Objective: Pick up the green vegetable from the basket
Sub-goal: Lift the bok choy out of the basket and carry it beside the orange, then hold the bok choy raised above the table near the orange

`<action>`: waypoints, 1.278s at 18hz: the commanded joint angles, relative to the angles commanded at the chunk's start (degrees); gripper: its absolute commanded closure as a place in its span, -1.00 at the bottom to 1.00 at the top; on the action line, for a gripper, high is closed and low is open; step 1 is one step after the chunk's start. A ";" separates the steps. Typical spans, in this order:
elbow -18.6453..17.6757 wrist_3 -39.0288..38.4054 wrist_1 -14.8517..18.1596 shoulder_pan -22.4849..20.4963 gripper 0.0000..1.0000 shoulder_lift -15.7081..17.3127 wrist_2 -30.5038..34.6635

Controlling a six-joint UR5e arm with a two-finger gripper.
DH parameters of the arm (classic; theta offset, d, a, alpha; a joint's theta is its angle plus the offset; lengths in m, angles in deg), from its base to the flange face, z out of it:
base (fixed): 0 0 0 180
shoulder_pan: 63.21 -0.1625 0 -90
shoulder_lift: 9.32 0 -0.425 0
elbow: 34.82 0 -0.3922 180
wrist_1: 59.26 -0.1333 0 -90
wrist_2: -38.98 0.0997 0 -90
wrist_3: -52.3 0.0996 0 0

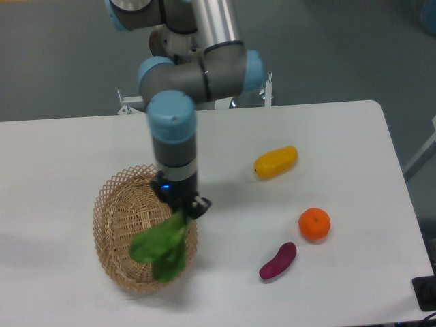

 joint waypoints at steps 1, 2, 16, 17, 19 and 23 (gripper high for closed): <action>1.05 1.59 0.87 -1.58 0.33 0.00 -0.61; 1.85 2.91 1.92 -3.42 0.33 0.09 -1.23; 7.04 22.69 4.66 -19.52 0.35 -1.49 -2.99; 7.04 23.31 4.57 -19.96 0.36 -1.49 -2.99; 7.22 23.92 4.57 -20.23 0.37 -1.67 -2.99; 7.22 24.01 4.31 -20.75 0.37 -2.02 -2.90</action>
